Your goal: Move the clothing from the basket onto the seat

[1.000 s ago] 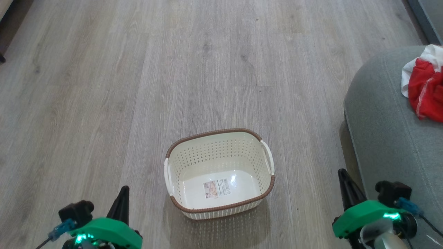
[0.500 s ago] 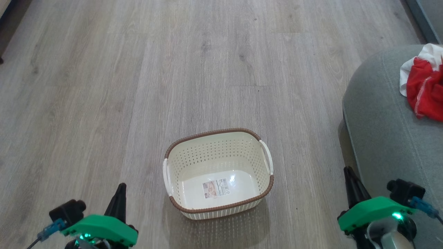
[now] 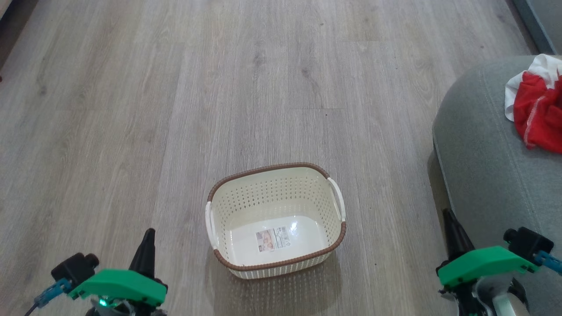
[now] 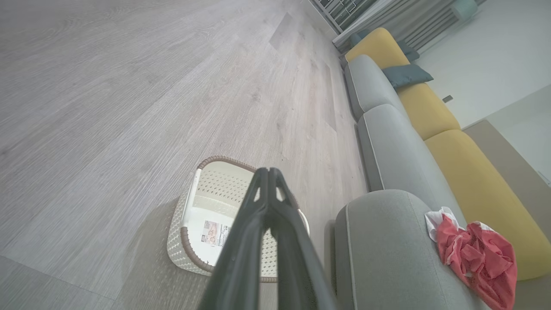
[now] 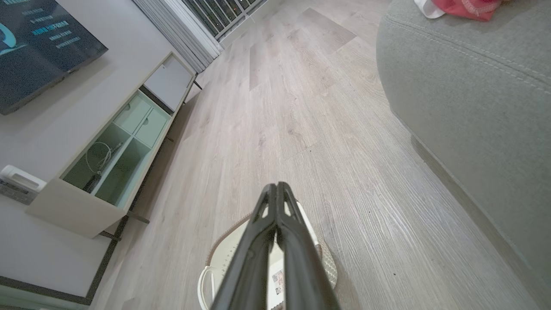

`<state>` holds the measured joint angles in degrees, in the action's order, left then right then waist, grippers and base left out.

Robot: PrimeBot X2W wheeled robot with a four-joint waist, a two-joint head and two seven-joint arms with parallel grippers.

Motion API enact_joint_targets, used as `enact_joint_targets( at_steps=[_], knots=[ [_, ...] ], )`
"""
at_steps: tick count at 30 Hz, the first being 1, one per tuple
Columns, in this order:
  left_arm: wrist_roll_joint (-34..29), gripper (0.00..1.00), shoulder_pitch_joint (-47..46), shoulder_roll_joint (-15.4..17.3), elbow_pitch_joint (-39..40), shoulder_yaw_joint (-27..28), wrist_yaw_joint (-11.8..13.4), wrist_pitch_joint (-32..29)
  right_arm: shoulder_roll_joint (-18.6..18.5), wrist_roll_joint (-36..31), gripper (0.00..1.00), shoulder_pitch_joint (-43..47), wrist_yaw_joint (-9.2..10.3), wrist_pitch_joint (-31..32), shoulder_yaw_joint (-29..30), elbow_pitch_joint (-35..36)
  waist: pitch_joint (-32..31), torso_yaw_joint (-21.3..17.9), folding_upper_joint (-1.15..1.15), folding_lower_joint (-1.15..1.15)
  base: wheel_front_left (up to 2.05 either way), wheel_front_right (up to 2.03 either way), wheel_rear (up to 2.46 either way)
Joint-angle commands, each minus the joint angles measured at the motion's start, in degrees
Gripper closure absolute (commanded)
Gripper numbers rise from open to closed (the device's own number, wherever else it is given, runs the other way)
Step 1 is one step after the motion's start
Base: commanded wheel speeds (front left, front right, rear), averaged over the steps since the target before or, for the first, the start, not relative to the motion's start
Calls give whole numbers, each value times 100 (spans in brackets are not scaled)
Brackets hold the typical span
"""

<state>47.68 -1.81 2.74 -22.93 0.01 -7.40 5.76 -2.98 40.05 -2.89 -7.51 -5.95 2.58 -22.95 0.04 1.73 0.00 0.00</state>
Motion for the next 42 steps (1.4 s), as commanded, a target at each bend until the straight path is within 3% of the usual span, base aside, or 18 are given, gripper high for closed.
enact_joint_targets(
  at_steps=[1,42],
  knots=[
    [177,100,-309,17,239,129,-4,-45,-3,205,100,-264,1,69,-11,238,0,-4,0,0,0,0,0],
    [2622,100,-383,15,610,430,-7,-722,5,3071,100,-302,2,742,222,613,8,-100,0,0,0,0,0]
  ],
)
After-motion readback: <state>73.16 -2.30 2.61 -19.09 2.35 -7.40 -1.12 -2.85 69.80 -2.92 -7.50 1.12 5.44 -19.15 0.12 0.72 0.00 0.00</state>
